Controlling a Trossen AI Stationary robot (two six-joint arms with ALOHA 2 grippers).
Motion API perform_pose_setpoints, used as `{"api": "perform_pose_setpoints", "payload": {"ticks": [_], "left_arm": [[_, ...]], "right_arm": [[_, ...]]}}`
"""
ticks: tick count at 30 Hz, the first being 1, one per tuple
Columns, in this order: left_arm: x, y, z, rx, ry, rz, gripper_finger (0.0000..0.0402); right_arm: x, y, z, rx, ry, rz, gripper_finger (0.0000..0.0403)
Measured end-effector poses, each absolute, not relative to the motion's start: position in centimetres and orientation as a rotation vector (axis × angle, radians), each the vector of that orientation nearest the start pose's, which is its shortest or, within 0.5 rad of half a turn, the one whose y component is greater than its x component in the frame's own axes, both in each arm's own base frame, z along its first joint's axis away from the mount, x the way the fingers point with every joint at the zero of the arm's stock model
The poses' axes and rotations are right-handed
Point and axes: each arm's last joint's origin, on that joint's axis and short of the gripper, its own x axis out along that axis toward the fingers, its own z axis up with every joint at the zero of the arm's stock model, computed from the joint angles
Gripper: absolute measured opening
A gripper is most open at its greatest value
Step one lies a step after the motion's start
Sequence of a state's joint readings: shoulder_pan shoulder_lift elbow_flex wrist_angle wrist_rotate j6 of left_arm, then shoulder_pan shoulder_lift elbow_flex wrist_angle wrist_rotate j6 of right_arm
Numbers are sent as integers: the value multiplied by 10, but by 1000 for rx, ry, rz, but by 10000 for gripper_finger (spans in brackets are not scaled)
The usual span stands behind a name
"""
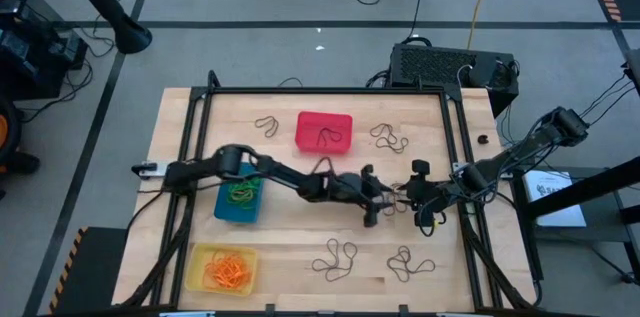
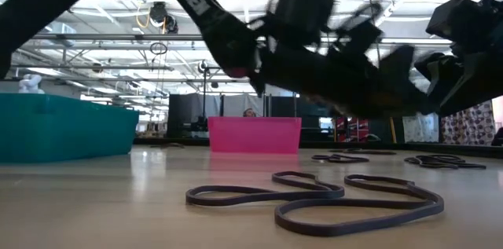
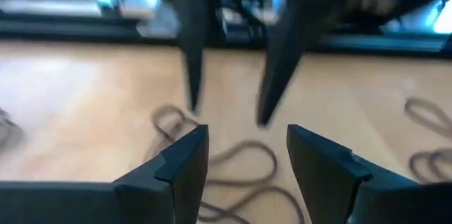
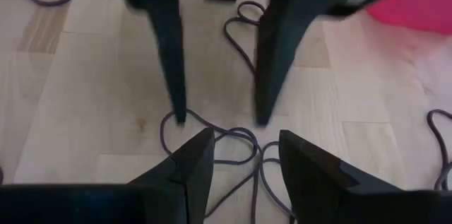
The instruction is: Sort rubber bands into baskets
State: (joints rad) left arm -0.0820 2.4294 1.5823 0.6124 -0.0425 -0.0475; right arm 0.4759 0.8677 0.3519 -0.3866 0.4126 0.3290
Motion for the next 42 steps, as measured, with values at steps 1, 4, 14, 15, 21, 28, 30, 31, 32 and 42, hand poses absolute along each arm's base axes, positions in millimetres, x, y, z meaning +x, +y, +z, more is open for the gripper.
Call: {"api": "perform_pose_setpoints", "payload": {"ticks": [1, 4, 14, 15, 21, 28, 30, 31, 32, 42], "left_arm": [[523, -43, 105, -35, 260, -30, 198], [531, -44, 96, -67, 318, 29, 198], [533, -47, 85, -62, 380, 143, 198], [533, -48, 85, -61, 384, 140, 198], [531, -50, 82, -79, 419, 150, 198], [530, -49, 79, -114, 445, 184, 178], [530, -50, 79, -114, 447, 182, 169], [529, -50, 79, -114, 448, 181, 165], [529, -50, 78, -113, 452, 180, 161], [535, -52, 66, -131, 440, 124, 105]], "right_arm": [[139, 59, 162, -76, 808, -75, 153], [139, 59, 162, -63, 807, -81, 153], [139, 59, 162, -60, 806, -82, 153], [139, 59, 162, -60, 806, -82, 153], [141, 59, 164, -63, 787, -73, 153], [142, 60, 165, -62, 774, -68, 153], [142, 60, 165, -63, 774, -68, 153], [142, 60, 165, -62, 772, -68, 153], [142, 60, 165, -60, 769, -67, 153], [144, 61, 167, -46, 747, -64, 153]]}}
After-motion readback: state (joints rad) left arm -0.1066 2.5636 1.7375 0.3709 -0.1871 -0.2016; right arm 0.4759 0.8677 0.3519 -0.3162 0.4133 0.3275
